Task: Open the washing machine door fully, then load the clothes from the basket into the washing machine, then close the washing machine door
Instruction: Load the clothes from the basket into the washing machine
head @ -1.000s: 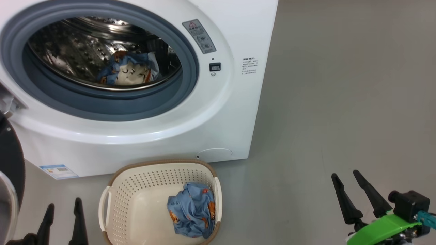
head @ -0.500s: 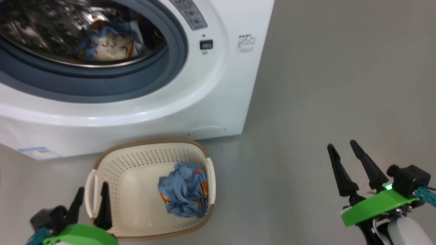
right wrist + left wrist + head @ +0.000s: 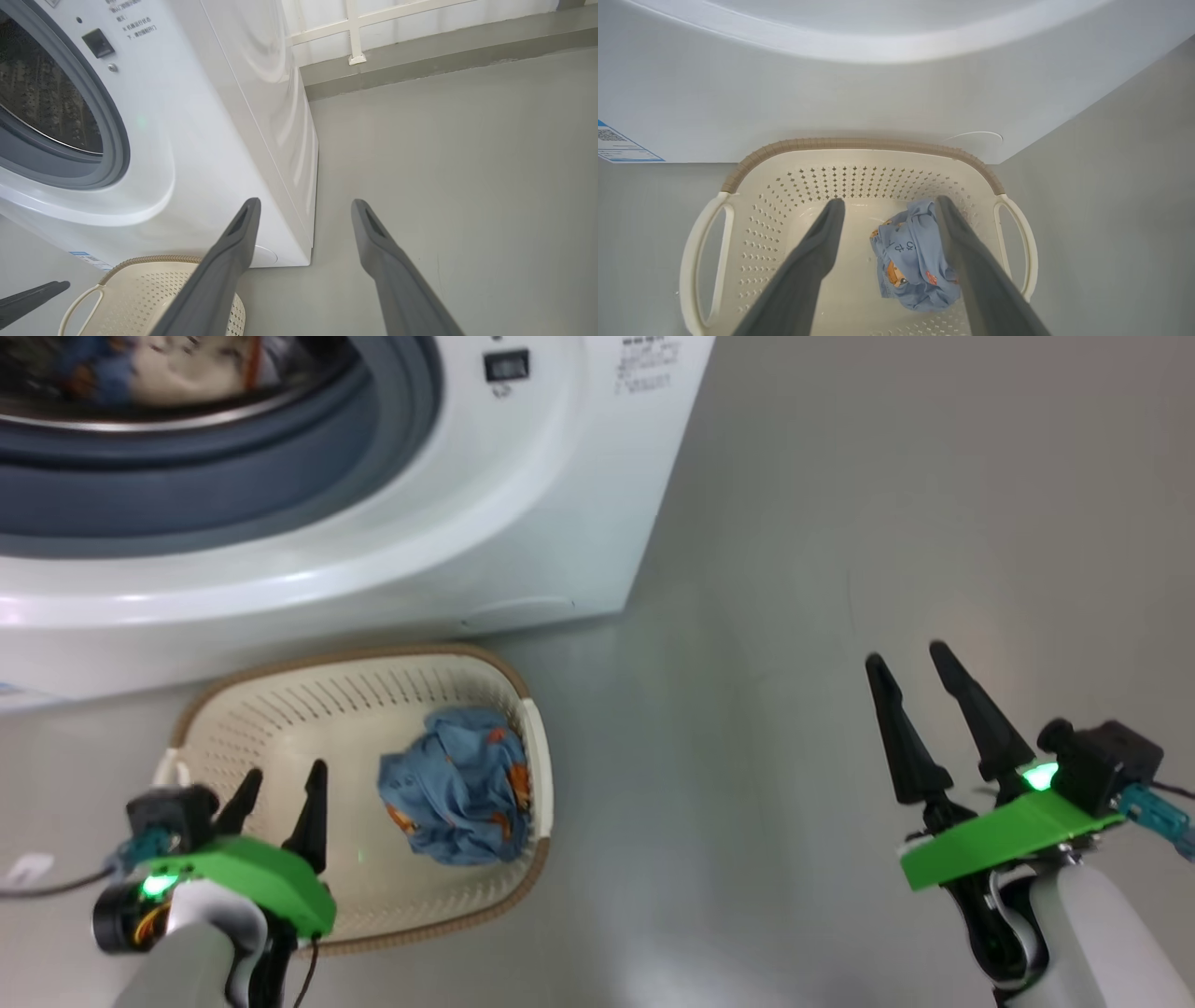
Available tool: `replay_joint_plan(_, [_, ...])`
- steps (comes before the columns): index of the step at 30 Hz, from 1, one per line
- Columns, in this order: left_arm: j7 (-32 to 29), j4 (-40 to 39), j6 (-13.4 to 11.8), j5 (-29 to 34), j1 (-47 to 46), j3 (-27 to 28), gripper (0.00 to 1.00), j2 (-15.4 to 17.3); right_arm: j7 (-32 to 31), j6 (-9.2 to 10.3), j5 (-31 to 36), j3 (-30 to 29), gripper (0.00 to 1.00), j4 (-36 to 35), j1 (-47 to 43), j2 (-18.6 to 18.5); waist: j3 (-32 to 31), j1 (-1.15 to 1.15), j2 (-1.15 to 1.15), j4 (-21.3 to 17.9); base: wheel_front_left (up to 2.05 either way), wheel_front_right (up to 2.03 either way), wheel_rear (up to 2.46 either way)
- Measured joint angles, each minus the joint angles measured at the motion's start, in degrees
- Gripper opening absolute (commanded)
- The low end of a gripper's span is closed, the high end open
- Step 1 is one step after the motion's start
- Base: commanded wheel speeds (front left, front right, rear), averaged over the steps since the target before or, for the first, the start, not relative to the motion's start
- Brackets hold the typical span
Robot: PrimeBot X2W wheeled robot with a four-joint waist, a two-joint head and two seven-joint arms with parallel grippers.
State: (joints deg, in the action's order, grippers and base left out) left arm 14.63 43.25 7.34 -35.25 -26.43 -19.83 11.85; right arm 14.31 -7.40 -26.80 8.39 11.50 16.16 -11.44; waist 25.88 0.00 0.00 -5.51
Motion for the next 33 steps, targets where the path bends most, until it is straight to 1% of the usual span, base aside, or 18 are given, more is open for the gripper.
replay_joint_plan(6, [-0.01,6.98,0.0,-5.31,-7.36,-9.0,1.0,1.2,0.0,0.0,0.4,0.47,1.0,-0.66,3.3,0.76,4.84,0.0,0.0,-1.42,0.0,0.0,0.0])
replay_joint_plan(12, [-0.63,10.65,0.0,-10.94,-12.76,-17.59,1.0,3.11,0.0,0.0,0.62,1.02,1.0,-1.14,6.26,1.58,9.67,0.0,0.0,-2.96,0.0,0.0,0.0])
replay_joint_plan(17, [-2.13,11.66,0.0,-15.71,-15.54,-23.94,1.0,5.05,0.0,0.0,1.46,1.75,1.0,-1.35,6.73,2.1,13.13,0.0,0.0,-4.26,0.0,0.0,0.0])
replay_joint_plan(23, [-3.28,12.2,0.0,-20.37,-19.54,-30.08,1.0,6.7,0.01,0.0,1.47,2.22,1.0,-1.96,9.01,2.45,16.6,0.0,0.0,-5.56,0.0,0.0,0.0])
replay_joint_plan(28, [-3.63,12.16,0.0,-23.24,-21.99,-35.45,1.0,7.64,0.01,0.0,1.55,3.91,1.0,-2.07,10.0,2.56,18.66,0.0,0.0,-6.71,0.0,0.0,0.0])
replay_joint_plan(33, [-3.99,12.51,0.0,-24.98,-24.1,-38.93,1.0,8.25,0.01,0.0,1.55,4.16,1.0,-2.31,10.01,2.55,19.96,0.0,0.0,-7.49,0.0,0.0,0.0])
